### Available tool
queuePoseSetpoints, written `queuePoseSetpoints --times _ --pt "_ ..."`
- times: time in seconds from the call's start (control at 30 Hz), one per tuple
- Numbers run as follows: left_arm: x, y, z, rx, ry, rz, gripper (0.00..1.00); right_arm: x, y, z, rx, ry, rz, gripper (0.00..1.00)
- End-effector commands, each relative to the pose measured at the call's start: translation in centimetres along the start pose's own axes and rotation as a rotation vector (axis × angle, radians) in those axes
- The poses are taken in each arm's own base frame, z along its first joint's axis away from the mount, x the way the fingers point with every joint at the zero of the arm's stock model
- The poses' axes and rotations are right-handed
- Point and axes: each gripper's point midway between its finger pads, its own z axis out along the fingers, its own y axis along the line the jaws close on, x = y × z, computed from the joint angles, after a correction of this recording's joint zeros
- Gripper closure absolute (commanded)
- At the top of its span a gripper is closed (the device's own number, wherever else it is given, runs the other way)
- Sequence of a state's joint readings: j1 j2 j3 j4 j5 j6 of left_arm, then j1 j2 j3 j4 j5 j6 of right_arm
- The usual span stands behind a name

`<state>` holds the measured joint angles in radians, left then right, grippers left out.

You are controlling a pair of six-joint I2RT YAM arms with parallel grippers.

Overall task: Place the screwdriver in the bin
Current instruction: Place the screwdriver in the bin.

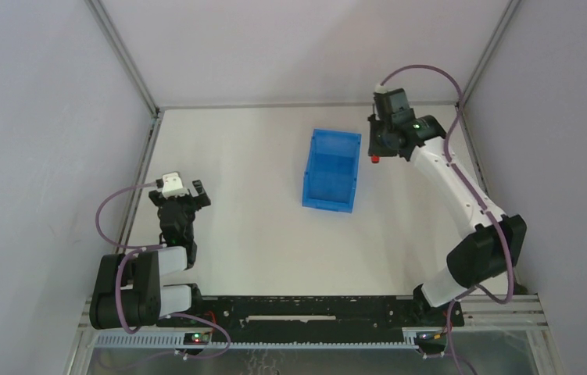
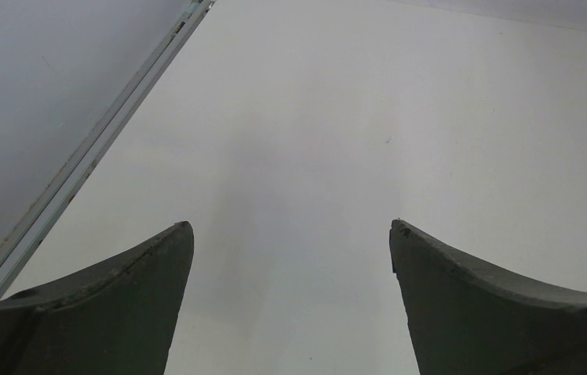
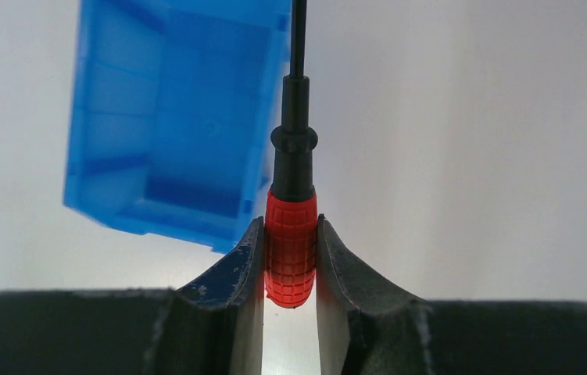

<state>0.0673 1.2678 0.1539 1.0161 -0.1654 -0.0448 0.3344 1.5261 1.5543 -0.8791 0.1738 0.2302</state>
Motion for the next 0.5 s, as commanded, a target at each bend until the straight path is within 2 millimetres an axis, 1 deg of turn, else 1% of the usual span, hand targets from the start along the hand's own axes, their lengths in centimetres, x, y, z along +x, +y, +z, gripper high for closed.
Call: queuePoseSetpoints --times 0.0,0.07,0.27,0.37,0.47 --pt "-2.8 -0.1 0.8 -0.007 -0.082 0.002 0.00 -1.1 3.1 -0.4 -0.026 -0.004 -0.064 0.89" --pt "-2.9 -0.1 0.8 -0.006 -0.084 0.001 0.00 -1.7 4.7 -0.6 -0.050 -0.013 -0.085 0.89" --pt "-2.9 -0.1 0.8 -0.007 -0.083 0.002 0.00 -2.2 8.9 0.0 -0.104 -0.002 -0.158 0.89" --pt "-2.9 -0.1 0.8 -0.007 -0.084 0.001 0.00 -2.1 10.3 0.6 -0.117 0.012 -0.180 0.89" --pt "-2.9 -0.1 0.8 -0.007 -0.084 0.001 0.00 -1.5 11.2 1.4 -0.122 0.043 -0.196 0.89"
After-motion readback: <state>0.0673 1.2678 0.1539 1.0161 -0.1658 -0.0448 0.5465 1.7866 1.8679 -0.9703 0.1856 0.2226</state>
